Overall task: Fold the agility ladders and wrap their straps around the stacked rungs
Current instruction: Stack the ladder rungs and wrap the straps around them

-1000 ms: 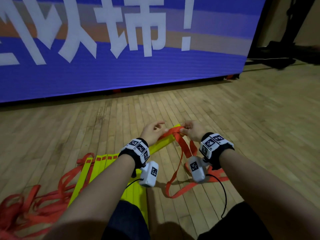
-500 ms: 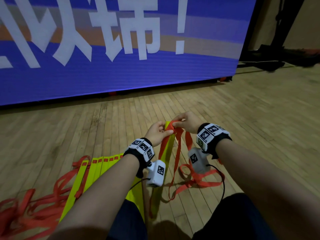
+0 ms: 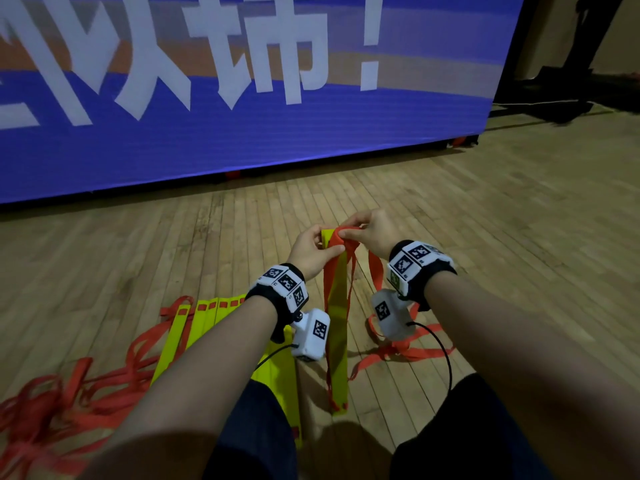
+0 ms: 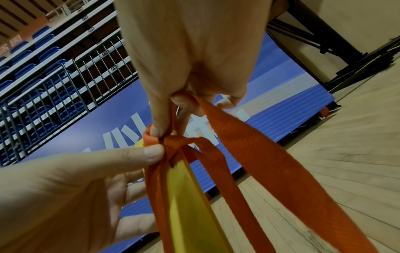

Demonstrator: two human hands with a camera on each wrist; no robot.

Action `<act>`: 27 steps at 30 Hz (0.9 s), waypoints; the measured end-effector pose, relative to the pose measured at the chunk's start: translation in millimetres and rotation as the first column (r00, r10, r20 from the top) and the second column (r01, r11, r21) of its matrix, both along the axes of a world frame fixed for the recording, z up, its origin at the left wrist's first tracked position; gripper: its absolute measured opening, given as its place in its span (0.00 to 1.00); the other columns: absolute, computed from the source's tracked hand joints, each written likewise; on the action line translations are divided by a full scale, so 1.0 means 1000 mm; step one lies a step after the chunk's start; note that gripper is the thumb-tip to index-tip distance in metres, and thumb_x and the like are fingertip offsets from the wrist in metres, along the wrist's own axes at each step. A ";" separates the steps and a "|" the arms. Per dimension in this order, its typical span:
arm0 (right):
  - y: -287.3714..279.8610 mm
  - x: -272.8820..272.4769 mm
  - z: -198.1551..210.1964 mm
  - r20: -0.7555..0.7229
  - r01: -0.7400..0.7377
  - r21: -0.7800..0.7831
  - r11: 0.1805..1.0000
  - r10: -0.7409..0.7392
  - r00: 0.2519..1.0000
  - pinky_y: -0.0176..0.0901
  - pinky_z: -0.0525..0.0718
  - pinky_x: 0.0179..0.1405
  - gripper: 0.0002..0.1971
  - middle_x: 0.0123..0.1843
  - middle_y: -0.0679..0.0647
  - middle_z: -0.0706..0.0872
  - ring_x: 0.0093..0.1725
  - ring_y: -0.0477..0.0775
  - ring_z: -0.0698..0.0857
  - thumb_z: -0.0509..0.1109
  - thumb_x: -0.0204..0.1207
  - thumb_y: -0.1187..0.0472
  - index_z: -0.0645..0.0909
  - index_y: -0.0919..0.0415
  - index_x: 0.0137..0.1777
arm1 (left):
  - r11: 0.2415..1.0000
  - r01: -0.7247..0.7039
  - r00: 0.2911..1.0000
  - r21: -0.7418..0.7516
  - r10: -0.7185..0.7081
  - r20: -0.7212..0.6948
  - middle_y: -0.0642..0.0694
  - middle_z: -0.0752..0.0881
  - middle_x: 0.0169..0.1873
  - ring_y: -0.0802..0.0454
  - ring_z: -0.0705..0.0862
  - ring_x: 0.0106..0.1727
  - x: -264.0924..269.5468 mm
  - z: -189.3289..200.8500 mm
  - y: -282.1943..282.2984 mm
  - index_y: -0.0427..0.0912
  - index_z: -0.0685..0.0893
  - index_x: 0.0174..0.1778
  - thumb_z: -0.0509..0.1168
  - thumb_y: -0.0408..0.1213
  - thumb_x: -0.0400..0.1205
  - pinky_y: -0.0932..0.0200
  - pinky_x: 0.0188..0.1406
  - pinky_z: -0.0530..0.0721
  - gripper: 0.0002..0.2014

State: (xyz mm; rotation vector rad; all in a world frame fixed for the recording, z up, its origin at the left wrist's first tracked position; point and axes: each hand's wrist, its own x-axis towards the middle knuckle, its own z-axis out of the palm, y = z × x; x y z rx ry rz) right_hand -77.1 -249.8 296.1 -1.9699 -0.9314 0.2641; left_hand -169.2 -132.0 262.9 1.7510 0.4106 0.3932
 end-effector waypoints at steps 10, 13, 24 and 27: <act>-0.004 0.002 -0.011 0.028 -0.001 -0.042 0.999 0.003 1.000 0.40 0.82 0.42 0.07 0.40 0.49 0.83 0.42 0.49 0.83 0.74 0.74 0.56 0.79 0.52 0.38 | 0.992 -0.027 1.000 0.121 0.028 -0.001 0.48 0.83 0.38 0.50 0.85 0.44 -0.009 0.003 -0.008 0.44 0.78 0.45 0.71 0.28 0.78 0.52 0.49 0.87 0.09; -0.002 0.003 -0.009 0.005 -0.014 -0.040 0.999 0.014 1.000 0.33 0.78 0.35 0.09 0.35 0.47 0.82 0.36 0.44 0.81 0.74 0.75 0.57 0.78 0.54 0.36 | 0.991 -0.046 0.999 0.125 0.046 0.001 0.46 0.84 0.38 0.48 0.85 0.43 -0.009 0.004 -0.007 0.46 0.78 0.43 0.71 0.27 0.77 0.49 0.49 0.87 0.10; 0.019 0.002 -0.018 -0.033 -0.079 -0.108 0.991 0.076 0.997 0.35 0.78 0.40 0.05 0.37 0.48 0.84 0.39 0.44 0.82 0.76 0.73 0.58 0.82 0.55 0.42 | 0.991 -0.077 0.996 0.112 0.072 0.043 0.46 0.84 0.42 0.50 0.84 0.47 -0.008 -0.007 0.026 0.42 0.78 0.51 0.72 0.28 0.77 0.64 0.43 0.86 0.12; 0.022 0.003 -0.018 -0.019 -0.051 -0.065 0.997 0.050 0.999 0.44 0.83 0.47 0.06 0.38 0.50 0.85 0.41 0.49 0.84 0.74 0.74 0.62 0.80 0.52 0.39 | 0.997 0.002 1.000 0.077 -0.004 0.014 0.45 0.85 0.46 0.51 0.85 0.49 -0.009 -0.005 0.029 0.40 0.79 0.57 0.71 0.26 0.77 0.63 0.46 0.87 0.15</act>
